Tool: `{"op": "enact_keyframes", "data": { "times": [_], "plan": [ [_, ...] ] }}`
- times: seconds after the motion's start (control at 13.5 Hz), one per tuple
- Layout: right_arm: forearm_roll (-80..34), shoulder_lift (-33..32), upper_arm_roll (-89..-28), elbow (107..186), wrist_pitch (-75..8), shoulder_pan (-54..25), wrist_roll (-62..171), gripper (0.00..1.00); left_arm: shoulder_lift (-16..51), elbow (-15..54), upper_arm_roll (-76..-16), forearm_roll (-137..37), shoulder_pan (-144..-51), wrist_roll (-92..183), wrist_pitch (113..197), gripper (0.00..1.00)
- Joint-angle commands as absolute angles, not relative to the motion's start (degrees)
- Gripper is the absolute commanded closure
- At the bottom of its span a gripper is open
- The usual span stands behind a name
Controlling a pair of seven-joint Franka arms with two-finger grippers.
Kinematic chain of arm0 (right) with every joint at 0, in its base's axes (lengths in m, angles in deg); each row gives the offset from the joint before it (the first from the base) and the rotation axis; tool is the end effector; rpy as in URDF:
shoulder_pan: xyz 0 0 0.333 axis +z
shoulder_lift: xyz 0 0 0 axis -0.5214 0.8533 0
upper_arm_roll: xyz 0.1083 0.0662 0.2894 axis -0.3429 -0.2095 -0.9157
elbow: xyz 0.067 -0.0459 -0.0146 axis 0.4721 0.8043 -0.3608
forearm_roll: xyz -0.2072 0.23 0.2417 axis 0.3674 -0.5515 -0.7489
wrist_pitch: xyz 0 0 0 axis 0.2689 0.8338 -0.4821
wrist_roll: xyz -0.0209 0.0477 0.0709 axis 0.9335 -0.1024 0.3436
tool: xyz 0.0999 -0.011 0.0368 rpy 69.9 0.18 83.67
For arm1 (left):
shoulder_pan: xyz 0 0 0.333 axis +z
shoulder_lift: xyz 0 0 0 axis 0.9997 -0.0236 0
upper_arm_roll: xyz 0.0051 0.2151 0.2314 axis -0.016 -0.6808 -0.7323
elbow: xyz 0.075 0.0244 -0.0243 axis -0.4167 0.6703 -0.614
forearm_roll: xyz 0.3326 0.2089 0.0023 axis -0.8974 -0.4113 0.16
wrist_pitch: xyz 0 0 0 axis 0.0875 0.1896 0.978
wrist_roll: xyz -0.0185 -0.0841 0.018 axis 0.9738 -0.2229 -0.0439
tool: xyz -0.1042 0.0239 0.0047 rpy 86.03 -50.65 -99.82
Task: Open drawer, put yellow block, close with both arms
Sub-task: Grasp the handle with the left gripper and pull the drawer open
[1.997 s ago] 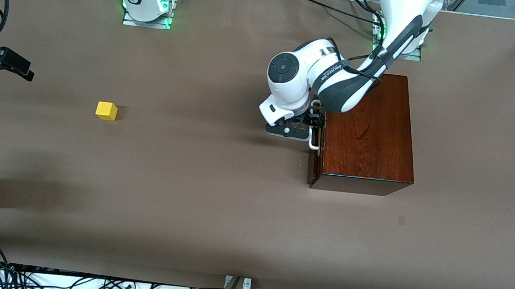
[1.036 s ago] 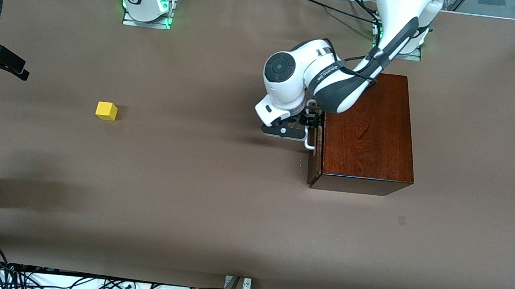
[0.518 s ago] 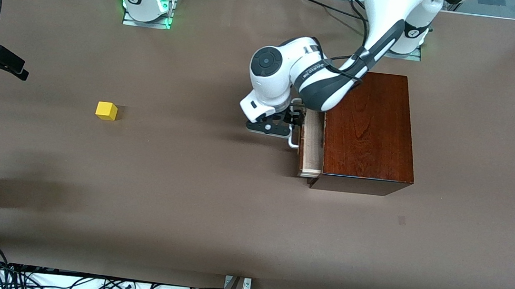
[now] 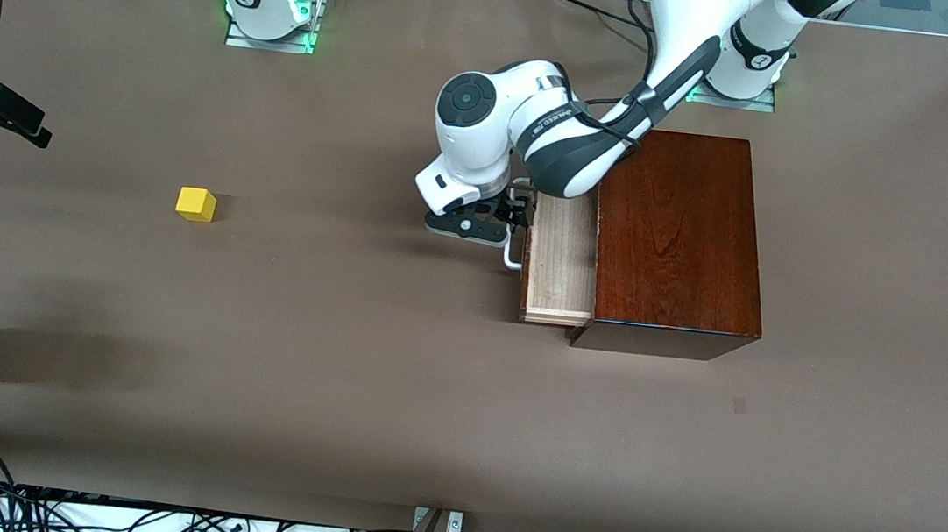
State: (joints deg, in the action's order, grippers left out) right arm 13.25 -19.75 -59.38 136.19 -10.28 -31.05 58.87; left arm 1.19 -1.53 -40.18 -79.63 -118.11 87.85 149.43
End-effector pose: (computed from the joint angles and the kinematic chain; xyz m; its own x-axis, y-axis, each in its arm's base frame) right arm 0.5769 -0.0394 0.5999 0.9979 -0.0647 -0.0086 -0.0647 -0.9979 -0.0024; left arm 0.4945 -0.5248 0.3053 0.9897 -0.1410 -0.0241 -0.1426 -0.9858 -0.0888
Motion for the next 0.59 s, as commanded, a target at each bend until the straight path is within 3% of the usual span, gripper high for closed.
{"op": "enact_keyframes", "data": {
  "times": [0.0,0.52],
  "plan": [
    [13.2,-20.4,-59.2,135.8,-9.8,-31.1,59.0,0.0,-1.2,-5.7,-40.1,-79.0,-119.8,88.0,149.2,0.0],
    [13.2,-20.0,-59.4,135.8,-9.9,-31.1,59.0,0.0,2.1,-7.0,-39.5,-75.6,-116.0,84.6,144.0,0.0]
  ]
}}
